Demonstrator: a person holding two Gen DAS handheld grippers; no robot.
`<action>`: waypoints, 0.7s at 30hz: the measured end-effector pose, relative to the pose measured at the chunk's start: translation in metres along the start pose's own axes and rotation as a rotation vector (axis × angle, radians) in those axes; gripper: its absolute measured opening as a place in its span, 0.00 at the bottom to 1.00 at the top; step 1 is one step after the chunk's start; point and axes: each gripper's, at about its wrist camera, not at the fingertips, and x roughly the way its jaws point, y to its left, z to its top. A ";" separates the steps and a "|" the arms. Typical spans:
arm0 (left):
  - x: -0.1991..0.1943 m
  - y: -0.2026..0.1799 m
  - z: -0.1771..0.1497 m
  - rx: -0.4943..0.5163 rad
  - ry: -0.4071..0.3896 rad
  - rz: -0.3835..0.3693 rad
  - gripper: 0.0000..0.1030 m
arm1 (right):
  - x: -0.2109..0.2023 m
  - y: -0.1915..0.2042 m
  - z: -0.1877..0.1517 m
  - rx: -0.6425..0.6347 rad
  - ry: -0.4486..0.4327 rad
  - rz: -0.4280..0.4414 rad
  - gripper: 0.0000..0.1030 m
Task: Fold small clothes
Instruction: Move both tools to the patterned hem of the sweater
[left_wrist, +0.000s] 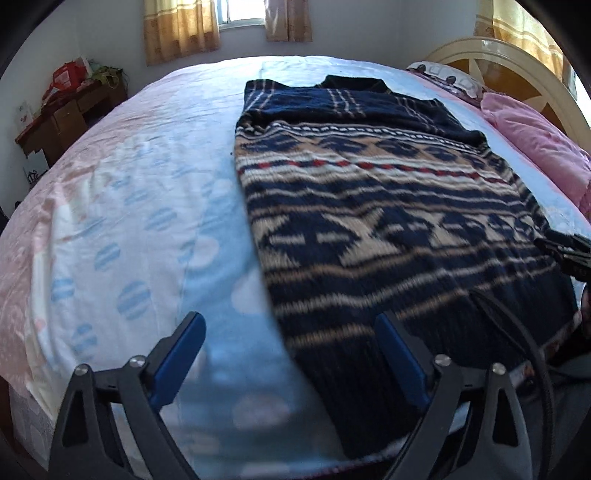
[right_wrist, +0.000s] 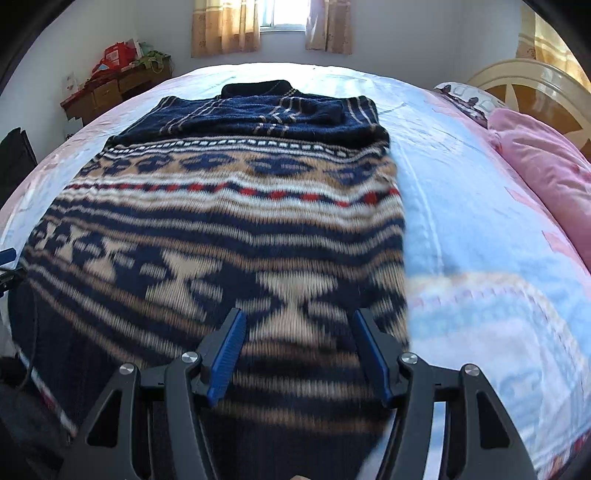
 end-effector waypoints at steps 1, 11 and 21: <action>-0.002 0.002 -0.002 -0.013 0.009 -0.014 0.90 | -0.003 -0.001 -0.005 0.002 0.001 -0.001 0.59; -0.012 -0.005 -0.013 -0.012 0.037 -0.090 0.69 | -0.038 -0.020 -0.052 0.062 0.022 0.000 0.59; -0.014 -0.015 -0.027 0.022 0.097 -0.193 0.66 | -0.053 -0.039 -0.071 0.184 0.022 0.109 0.46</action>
